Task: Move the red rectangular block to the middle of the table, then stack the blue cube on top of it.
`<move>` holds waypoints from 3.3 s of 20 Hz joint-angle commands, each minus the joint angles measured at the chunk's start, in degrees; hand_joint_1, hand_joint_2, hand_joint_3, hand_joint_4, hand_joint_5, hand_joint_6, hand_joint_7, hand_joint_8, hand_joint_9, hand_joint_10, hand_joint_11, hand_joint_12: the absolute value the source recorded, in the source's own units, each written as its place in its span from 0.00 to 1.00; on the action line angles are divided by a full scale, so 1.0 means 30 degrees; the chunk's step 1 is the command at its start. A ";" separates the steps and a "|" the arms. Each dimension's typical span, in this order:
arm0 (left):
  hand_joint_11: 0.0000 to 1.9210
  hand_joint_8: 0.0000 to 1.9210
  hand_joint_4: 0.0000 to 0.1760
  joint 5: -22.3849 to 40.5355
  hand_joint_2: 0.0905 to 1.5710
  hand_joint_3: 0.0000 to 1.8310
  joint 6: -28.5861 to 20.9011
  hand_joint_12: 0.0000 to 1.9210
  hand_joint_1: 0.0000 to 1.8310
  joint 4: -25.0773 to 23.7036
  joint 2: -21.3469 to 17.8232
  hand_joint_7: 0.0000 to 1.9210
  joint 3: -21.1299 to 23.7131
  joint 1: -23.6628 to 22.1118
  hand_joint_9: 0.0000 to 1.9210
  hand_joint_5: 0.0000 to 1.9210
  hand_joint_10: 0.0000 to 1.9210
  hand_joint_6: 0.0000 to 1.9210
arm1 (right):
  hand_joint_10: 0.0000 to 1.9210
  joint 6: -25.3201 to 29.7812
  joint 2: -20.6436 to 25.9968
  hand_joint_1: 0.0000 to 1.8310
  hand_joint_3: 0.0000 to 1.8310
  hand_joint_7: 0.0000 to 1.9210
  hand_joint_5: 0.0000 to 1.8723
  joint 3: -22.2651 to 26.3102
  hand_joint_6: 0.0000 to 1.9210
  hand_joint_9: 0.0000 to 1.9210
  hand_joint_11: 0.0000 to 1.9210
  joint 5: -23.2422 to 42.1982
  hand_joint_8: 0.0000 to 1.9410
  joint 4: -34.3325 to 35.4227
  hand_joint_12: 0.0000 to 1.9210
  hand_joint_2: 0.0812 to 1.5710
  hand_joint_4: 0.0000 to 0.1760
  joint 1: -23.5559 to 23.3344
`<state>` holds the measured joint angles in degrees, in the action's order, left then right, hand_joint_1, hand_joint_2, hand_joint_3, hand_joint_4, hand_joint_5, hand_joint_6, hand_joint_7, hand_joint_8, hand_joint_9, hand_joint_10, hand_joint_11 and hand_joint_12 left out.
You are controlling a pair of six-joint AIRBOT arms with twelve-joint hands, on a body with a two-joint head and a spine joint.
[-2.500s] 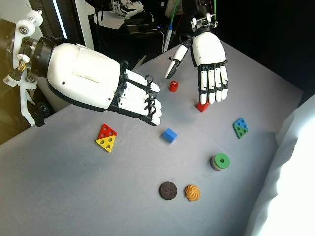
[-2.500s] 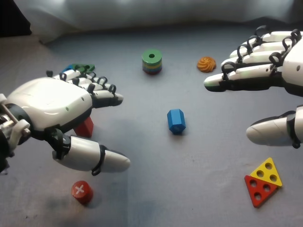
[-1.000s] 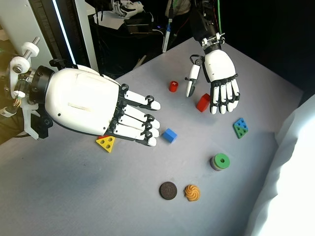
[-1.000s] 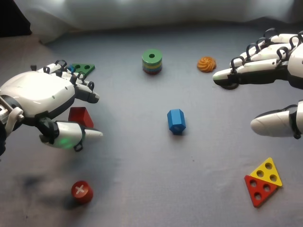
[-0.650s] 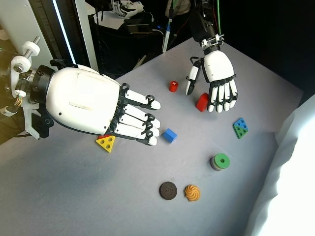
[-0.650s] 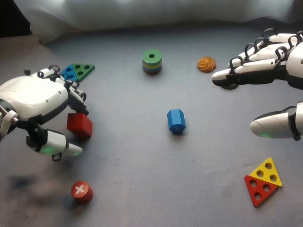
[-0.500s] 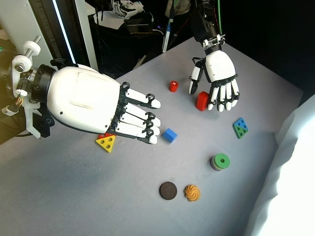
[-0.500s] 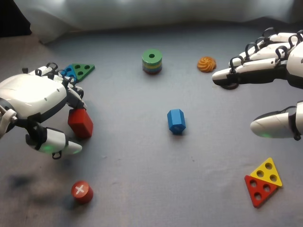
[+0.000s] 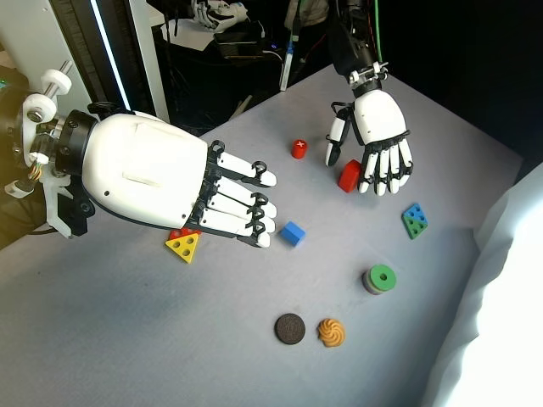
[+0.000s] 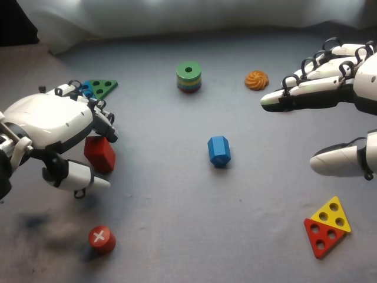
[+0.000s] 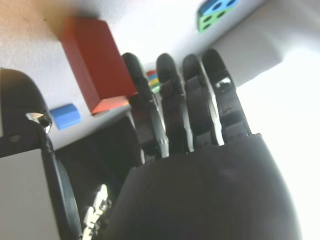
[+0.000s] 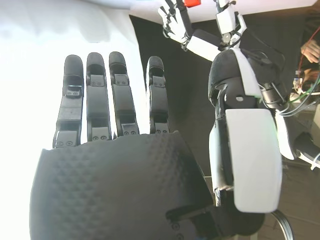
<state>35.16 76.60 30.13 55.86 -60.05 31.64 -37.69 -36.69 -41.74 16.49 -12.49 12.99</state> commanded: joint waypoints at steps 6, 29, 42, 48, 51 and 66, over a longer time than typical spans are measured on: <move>0.00 0.00 0.00 0.1898 0.59 0.00 0.0151 0.47 0.45 -0.0230 0.0129 0.25 -0.0294 -0.0189 0.17 0.40 0.00 0.00 | 0.00 0.0007 0.0201 0.21 0.00 0.12 0.13 0.0197 0.00 0.11 0.00 0.2110 0.00 0.0254 0.28 0.72 0.00 -0.0292; 0.00 0.00 0.00 0.1896 0.65 0.00 0.0478 0.48 0.36 0.0281 0.0698 0.26 -0.1106 0.0245 0.19 0.35 0.00 0.00 | 0.00 -0.0432 0.0210 0.24 0.00 0.13 0.14 0.0507 0.00 0.12 0.00 0.2106 0.00 0.0250 0.29 0.71 0.00 -0.0298; 0.00 0.00 0.00 0.2120 0.67 0.00 0.0487 0.51 0.38 0.0642 0.0698 0.28 -0.1228 0.0558 0.22 0.40 0.01 0.01 | 0.00 -0.0967 0.0216 0.24 0.00 0.13 0.14 0.0778 0.00 0.12 0.00 0.2089 0.00 0.0247 0.31 0.71 0.00 -0.0290; 0.00 0.00 0.00 0.2191 0.70 0.00 0.0514 0.54 0.39 0.0677 0.0702 0.29 -0.1249 0.0554 0.23 0.42 0.00 0.01 | 0.00 -0.1044 0.0214 0.24 0.00 0.13 0.14 0.0850 0.00 0.12 0.00 0.2058 0.00 0.0243 0.30 0.71 0.00 -0.0284; 0.01 0.00 0.00 0.2191 0.69 0.00 0.0518 0.55 0.43 0.0677 0.0702 0.28 -0.1228 0.0554 0.23 0.43 0.00 0.01 | 0.00 -0.1084 0.0216 0.25 0.00 0.14 0.15 0.0866 0.00 0.13 0.00 0.2024 0.00 0.0239 0.32 0.71 0.00 -0.0284; 0.03 0.00 0.28 0.2183 0.68 0.00 0.0665 0.56 0.59 0.0797 0.0757 0.32 -0.1197 0.0292 0.27 0.53 0.00 0.47 | 0.00 -0.1160 0.0220 0.23 0.00 0.12 0.14 0.0992 0.00 0.12 0.00 0.2011 0.00 -0.0124 0.29 0.71 0.00 -0.0284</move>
<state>35.90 78.39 33.67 58.48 -63.55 32.95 -41.25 -36.62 -38.89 16.40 -13.34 12.88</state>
